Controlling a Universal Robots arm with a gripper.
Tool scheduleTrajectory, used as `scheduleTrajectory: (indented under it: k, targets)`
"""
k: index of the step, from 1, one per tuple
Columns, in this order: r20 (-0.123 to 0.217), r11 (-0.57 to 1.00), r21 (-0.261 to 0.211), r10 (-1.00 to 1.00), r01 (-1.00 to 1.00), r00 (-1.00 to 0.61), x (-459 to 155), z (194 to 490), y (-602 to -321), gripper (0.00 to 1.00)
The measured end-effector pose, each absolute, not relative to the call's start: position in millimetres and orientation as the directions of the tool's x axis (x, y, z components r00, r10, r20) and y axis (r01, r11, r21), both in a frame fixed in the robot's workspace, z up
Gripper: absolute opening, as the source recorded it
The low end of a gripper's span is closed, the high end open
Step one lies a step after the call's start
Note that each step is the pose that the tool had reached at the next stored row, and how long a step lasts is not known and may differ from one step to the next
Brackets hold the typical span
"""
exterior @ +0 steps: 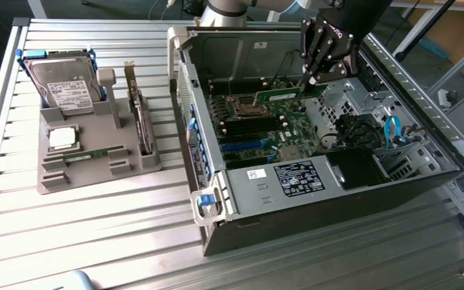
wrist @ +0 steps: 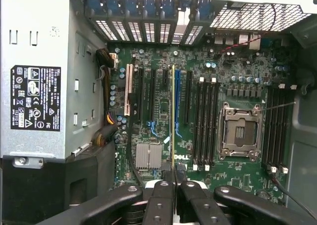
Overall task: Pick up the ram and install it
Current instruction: 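Pick up the ram and move it above insertion slot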
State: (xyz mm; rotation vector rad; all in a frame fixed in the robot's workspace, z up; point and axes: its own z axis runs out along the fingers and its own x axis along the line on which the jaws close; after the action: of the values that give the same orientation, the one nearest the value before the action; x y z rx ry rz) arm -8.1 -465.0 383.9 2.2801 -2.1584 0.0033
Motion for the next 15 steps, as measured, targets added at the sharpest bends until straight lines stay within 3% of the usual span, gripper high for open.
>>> scheduleTrajectory:
  k: [15]
  targets:
    - [0.003, -0.055, 0.000, -0.998, -0.998, 0.055, -8, 383, -453, 0.12]
